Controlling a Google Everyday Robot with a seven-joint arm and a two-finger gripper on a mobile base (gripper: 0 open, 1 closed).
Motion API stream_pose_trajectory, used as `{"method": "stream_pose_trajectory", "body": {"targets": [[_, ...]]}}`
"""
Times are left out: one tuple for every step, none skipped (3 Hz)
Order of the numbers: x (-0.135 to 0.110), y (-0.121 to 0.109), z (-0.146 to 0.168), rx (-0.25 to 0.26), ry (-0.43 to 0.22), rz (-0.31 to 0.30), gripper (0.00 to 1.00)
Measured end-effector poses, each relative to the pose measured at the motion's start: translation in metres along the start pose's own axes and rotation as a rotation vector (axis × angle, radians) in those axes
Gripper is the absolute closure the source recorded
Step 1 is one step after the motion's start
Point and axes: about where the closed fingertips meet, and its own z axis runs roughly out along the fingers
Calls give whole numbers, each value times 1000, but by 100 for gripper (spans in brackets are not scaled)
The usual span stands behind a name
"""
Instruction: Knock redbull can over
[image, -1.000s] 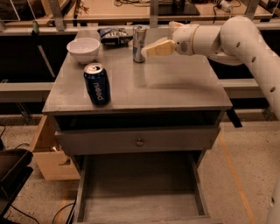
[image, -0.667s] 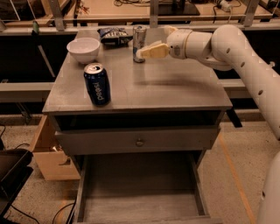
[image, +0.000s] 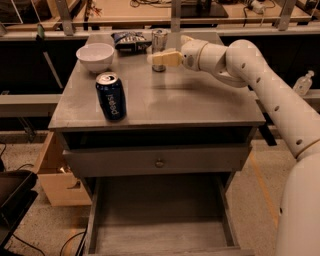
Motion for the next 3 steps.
{"method": "stream_pose_trajectory", "body": {"targets": [[2,-4,18,15,-34,41,0],[-4,-5,32,19,-47,40,0],[-3,-3,34,15,-47,40,18]]}}
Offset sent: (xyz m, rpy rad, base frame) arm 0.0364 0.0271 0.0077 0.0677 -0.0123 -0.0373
